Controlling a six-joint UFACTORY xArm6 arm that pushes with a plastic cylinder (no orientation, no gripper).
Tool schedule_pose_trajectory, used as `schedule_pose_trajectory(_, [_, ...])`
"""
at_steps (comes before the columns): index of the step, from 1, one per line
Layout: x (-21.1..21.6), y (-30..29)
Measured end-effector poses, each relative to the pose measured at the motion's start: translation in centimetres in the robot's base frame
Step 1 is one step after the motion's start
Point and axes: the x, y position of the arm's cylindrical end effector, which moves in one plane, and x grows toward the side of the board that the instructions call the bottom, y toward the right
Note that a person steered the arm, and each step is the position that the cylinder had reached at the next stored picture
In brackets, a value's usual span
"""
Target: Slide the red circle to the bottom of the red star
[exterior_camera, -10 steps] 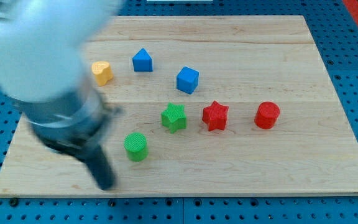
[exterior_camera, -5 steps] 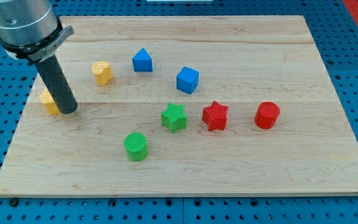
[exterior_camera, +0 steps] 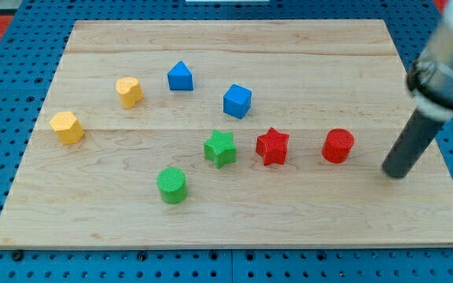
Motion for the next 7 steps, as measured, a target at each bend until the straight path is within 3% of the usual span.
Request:
schedule_pose_trajectory(1, [-2.8,-1.8])
schedule_pose_trajectory(2, [-2.1,-7.7])
schedule_pose_trajectory(3, [-3.7,-8.0])
schedule_pose_trajectory(4, [-3.1,-10.6])
schedule_pose_trajectory(6, [3.1,-14.5])
schedule_pose_trajectory(7, [2.9,-15.9])
